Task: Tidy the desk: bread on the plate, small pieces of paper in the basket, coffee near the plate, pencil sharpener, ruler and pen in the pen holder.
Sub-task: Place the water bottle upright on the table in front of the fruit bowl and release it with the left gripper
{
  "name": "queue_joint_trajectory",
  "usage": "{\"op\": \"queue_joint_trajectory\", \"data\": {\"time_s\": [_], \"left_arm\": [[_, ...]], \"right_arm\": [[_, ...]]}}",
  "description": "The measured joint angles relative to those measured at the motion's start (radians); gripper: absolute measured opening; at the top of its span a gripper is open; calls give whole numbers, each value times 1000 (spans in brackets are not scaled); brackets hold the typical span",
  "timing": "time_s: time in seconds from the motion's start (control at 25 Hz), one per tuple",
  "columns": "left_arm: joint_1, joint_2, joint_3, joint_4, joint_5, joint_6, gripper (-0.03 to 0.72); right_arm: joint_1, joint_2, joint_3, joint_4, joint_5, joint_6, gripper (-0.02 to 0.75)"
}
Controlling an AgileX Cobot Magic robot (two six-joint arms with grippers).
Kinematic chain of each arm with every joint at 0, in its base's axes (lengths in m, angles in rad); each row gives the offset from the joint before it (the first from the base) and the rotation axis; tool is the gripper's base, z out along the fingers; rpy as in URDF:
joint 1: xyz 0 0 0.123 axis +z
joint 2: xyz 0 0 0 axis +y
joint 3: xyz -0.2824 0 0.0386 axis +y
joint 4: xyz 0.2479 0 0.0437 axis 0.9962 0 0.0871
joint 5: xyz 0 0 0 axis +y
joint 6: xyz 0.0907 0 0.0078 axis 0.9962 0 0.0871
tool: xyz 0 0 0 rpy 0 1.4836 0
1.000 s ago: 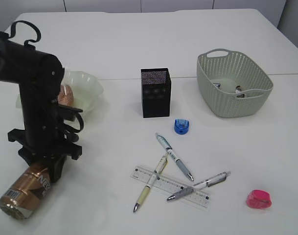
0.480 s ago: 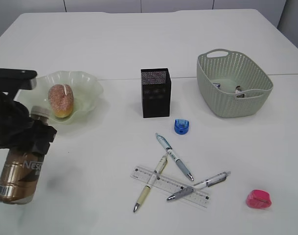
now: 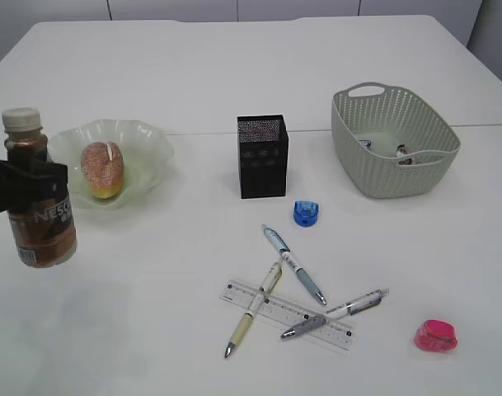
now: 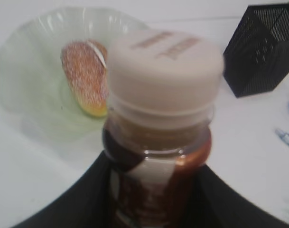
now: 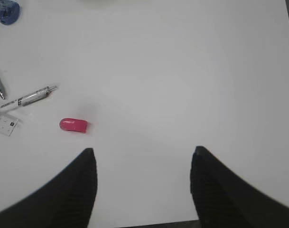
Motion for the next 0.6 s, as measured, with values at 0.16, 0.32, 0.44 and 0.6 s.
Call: {"op": "queue_joint_trajectory", "data": {"time_s": [0.16, 0.32, 0.44, 0.6], "left_arm": [[27, 0, 76, -111, -277, 154, 298], [29, 14, 169, -287, -554, 323, 298], [31, 76, 213, -345, -703, 358, 298], [32, 200, 220, -348, -840, 363, 299]], "right_arm": [[0, -34, 0, -25, 2, 0, 486], [0, -68, 0, -34, 2, 0, 486], [0, -78, 0, -54, 3, -9, 486], [0, -78, 0, -97, 3, -15, 486]]}}
